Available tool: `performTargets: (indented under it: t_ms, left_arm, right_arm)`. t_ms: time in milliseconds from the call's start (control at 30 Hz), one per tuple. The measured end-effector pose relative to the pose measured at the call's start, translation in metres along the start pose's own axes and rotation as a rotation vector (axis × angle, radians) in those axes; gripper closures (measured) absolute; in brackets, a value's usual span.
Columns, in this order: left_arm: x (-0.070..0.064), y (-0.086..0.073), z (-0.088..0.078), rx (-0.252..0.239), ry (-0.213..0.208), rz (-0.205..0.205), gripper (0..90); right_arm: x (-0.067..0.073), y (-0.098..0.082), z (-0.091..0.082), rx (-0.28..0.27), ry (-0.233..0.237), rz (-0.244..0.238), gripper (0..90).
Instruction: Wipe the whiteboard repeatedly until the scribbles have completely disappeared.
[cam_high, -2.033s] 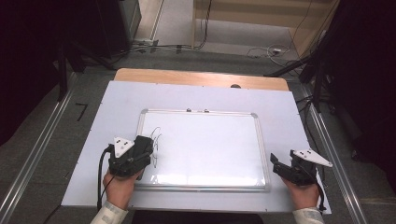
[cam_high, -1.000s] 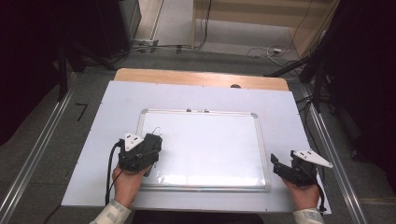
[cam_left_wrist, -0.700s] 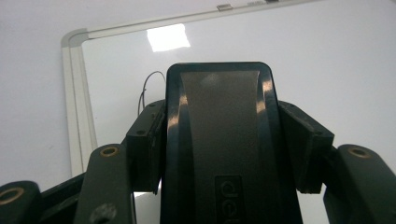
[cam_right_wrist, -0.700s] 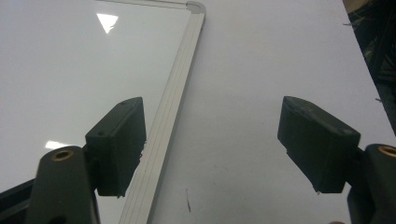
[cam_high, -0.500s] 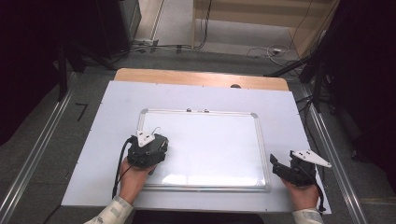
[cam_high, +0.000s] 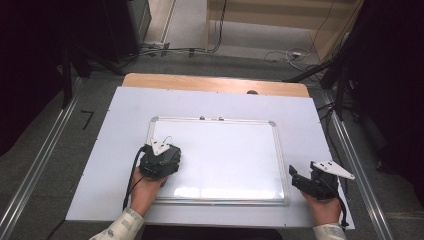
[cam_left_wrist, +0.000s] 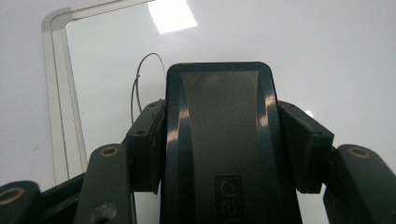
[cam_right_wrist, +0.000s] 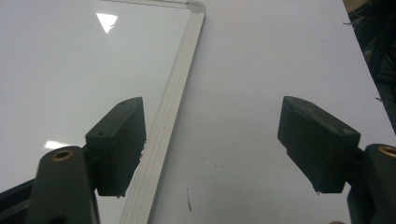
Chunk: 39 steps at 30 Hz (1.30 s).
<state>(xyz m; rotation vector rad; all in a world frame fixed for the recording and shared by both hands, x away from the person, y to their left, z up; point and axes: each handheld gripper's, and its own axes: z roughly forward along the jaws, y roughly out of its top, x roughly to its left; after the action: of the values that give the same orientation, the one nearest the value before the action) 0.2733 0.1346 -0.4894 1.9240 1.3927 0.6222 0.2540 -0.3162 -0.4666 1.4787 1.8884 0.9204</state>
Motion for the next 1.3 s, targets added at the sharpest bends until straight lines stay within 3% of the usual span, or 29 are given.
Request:
performTargets:
  t_ms: [333, 833, 1300]
  left_arm:
    - [-0.005, -0.001, 0.002, 0.011, 0.010, 0.028, 40.6]
    - [-0.004, -0.002, 0.007, 0.037, 0.019, 0.037, 40.9]
    - [0.004, 0.004, 0.015, 0.032, 0.024, 0.025, 40.9]
  right_arm:
    - [-0.001, 0.000, 0.000, -0.001, 0.001, 0.003, 22.2]
    - [0.000, 0.000, -0.001, -0.002, -0.001, 0.005, 22.2]
    - [-0.001, -0.001, -0.002, -0.003, -0.001, 0.004, 22.2]
